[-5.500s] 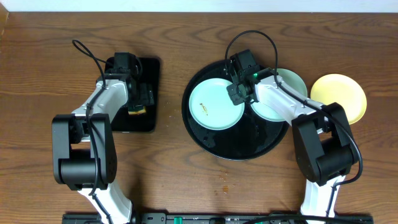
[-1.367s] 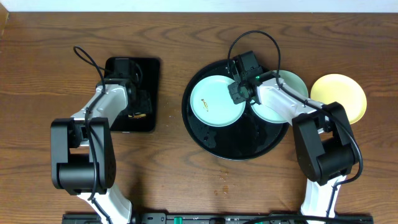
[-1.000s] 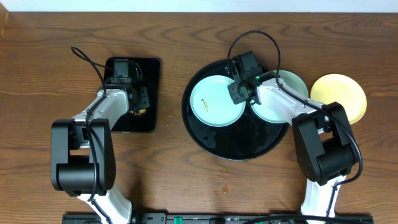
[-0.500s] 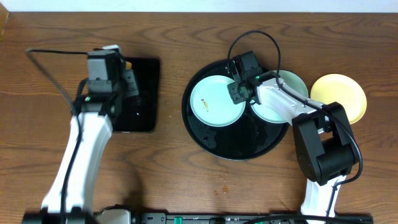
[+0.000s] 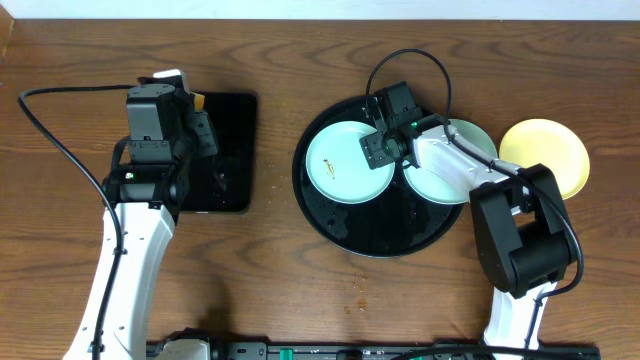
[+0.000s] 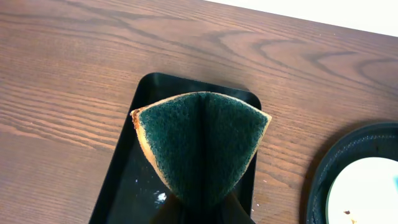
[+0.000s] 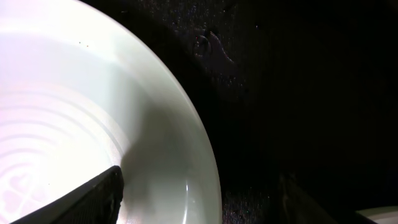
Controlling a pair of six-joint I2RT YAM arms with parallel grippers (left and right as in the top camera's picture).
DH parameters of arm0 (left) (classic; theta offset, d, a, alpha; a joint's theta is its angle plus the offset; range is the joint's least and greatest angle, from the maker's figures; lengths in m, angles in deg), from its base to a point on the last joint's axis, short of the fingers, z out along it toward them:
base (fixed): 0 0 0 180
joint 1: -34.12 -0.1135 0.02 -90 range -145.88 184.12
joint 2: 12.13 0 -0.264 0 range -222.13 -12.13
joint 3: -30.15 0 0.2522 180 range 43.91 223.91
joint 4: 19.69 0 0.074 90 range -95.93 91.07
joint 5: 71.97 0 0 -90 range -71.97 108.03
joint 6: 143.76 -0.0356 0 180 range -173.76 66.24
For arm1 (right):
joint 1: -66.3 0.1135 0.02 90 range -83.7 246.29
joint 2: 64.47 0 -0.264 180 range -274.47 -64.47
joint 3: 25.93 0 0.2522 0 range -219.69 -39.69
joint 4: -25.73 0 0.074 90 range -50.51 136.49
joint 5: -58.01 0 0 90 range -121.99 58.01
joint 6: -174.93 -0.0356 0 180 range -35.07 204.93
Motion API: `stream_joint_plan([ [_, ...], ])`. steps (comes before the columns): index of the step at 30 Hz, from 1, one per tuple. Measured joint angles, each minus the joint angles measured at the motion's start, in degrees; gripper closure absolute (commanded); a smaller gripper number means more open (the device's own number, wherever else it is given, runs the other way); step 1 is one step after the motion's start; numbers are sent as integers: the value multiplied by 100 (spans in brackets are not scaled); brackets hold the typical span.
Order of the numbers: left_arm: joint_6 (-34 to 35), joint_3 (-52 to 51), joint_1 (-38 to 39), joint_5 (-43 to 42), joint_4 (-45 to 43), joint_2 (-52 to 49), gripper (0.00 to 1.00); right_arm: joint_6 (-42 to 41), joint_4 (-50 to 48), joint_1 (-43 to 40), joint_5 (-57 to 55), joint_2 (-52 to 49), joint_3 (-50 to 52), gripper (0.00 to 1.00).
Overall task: Clean dirty plates on tray and stack at the side
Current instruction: 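Lift the sponge with the left gripper and move it to the plate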
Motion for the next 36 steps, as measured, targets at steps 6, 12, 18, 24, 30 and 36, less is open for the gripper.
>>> stream_joint_plan([
  [6, 0, 0, 0, 0, -66, -101, 92, 2, -7, 4, 0, 0, 0, 20],
  [12, 0, 0, 0, 0, -66, -138, 92, 4, -31, 20, 9, 0, 2, 80],
  [18, 2, 0, 0, 0, 20, -151, 93, -2, -39, 13, 42, 20, 0, 99],
  [24, 0, 0, 0, -28, -13, -415, 93, -76, -46, 4, 11, 20, 0, 99],
  [30, 2, 15, 0, -243, 48, -887, 93, -192, -42, 4, -22, 20, 0, 99],
  [36, 0, 647, 0, -483, 800, -1537, 93, -350, -31, 4, -83, 20, 0, 99],
])
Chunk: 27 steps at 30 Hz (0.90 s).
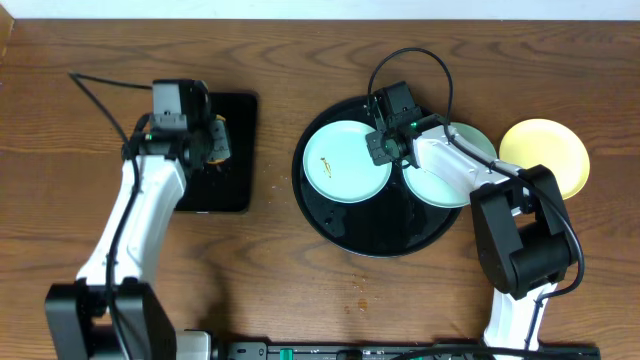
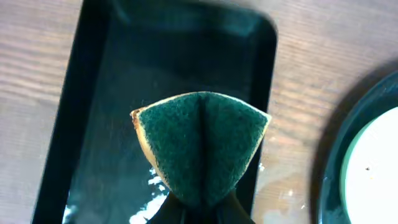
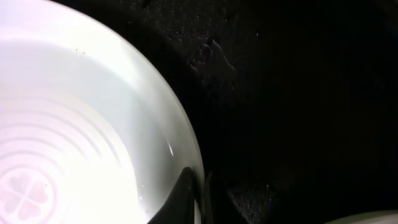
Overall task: Clean dirty plates on tray and stack at the side
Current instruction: 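Lift the sponge with the left gripper and move it to the plate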
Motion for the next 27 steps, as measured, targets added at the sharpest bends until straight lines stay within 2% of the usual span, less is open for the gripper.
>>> stream_joint_plan([
  [5, 11, 516, 0, -151, -4, -13, 93, -44, 0, 0, -11, 0, 0, 99],
  [13, 105, 570, 0, -299, 164, -52, 92, -74, 0, 0, -24, 0, 0, 99],
  [17, 271, 931, 9, -570, 776, -153, 93, -83, 0, 0, -28, 0, 0, 99],
  [22, 422, 2009, 247, -1029, 1764, -470, 93, -85, -2, 0, -28, 0, 0, 99],
  [27, 483, 2253, 817, -1456, 1878, -702, 93, -85, -2, 0, -28, 0, 0, 99],
])
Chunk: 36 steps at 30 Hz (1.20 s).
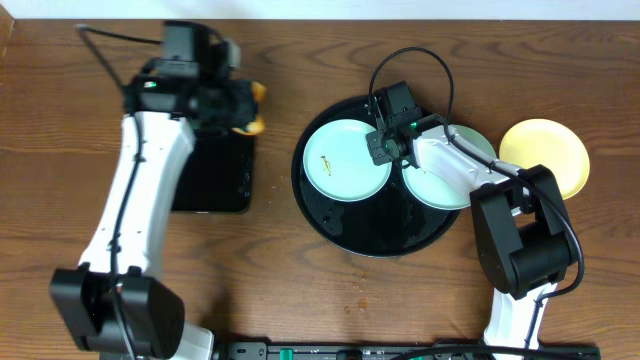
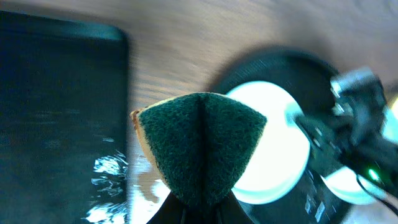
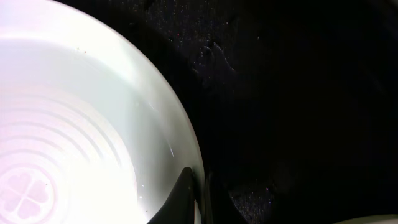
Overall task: Clean dirty plates on tray and stack at the side
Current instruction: 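Lift the sponge with the left gripper and move it to the plate, then scrub the pale green plate with the sponge in the left gripper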
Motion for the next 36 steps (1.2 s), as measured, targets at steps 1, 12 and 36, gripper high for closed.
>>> stream_joint_plan([
  [1, 0, -2, 168, -9, -42, -101, 92, 0, 0, 0, 0, 0, 0, 99],
  [12, 2, -44, 1392, 289, -949, -1637, 93, 0, 0, 0, -2, 0, 0, 99],
  [36, 2, -63, 1408, 605, -1263, -2586, 92, 0, 0, 0, -2, 0, 0, 99],
])
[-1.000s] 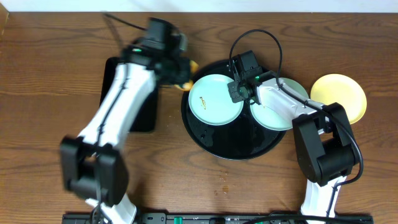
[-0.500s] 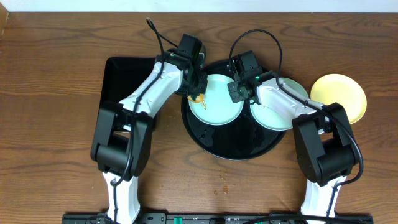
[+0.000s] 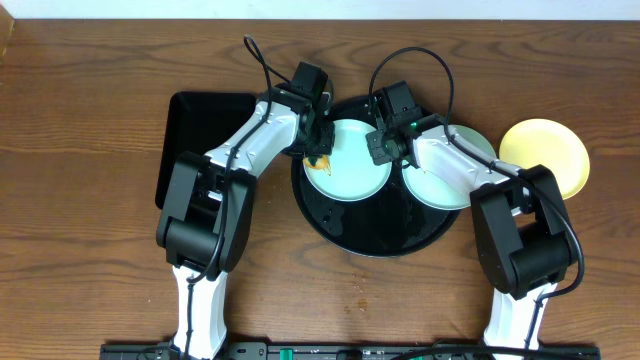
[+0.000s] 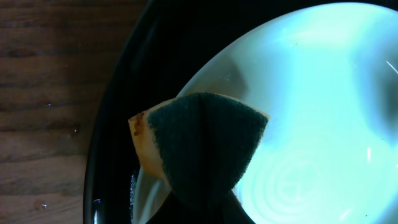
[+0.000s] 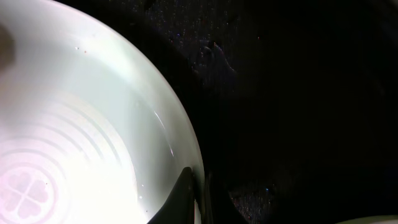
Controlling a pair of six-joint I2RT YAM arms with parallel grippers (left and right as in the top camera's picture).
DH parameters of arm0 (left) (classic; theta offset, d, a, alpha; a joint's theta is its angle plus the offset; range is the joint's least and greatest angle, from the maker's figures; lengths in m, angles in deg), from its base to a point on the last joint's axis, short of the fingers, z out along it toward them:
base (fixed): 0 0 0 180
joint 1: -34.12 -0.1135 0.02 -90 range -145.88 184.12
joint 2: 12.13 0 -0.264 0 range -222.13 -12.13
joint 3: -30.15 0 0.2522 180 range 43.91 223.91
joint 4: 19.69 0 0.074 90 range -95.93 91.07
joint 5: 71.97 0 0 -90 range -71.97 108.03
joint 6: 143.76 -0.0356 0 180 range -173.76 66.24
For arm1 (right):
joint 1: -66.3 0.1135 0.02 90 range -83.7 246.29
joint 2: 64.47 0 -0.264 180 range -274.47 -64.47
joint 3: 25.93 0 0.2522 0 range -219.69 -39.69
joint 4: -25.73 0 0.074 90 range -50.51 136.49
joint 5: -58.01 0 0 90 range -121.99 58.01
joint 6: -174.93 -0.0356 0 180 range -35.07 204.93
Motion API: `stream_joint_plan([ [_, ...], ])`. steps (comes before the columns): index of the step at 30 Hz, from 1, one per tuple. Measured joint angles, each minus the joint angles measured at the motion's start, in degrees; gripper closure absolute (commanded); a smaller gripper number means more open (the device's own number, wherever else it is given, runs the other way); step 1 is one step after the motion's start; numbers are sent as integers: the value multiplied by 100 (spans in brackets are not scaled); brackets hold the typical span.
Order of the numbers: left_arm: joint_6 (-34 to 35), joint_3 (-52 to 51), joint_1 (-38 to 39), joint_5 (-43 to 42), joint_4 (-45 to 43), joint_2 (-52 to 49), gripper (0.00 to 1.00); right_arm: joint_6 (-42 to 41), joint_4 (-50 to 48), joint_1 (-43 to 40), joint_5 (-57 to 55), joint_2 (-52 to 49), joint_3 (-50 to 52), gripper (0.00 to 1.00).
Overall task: Clean dirty plates on tray and stack at the side
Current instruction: 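Scrub the pale green plate with the sponge in the left gripper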
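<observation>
A pale green plate (image 3: 350, 162) lies at the left of the round black tray (image 3: 380, 235). My left gripper (image 3: 316, 150) is shut on a folded sponge (image 4: 199, 140), green scouring side up and yellow at its edge, pressed on the plate's left rim (image 4: 186, 93). My right gripper (image 3: 378, 148) is shut on the same plate's right rim (image 5: 186, 155). A second pale plate (image 3: 450, 185) rests at the tray's right side. A yellow plate (image 3: 550, 155) sits on the table to the right of the tray.
A black rectangular tray (image 3: 195, 140) sits on the wooden table left of the round tray. Cables loop over the back of the round tray (image 3: 410, 60). Small crumbs lie on the wood (image 3: 358, 285) in front of the tray.
My left gripper has moved right with the sponge, from over the gap beside the rectangular tray to the left rim of the pale green plate. My right gripper holds the plate's rim as before.
At first my left gripper held the sponge over the rectangular tray, while my right gripper stood open about the plate's rim. The right then shut on the rim. The left had the sponge near the tray's right edge, and now on the plate.
</observation>
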Motion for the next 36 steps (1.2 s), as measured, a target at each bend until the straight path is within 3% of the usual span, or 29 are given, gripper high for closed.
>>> stream_joint_plan([
  [19, -2, -706, 107, -48, -678, 221, 92, 0, 0, 0, 0, 0, 0, 99],
  [36, 2, -1005, 385, -713, -800, 337, 92, 0, 0, 0, -2, 0, 0, 99],
])
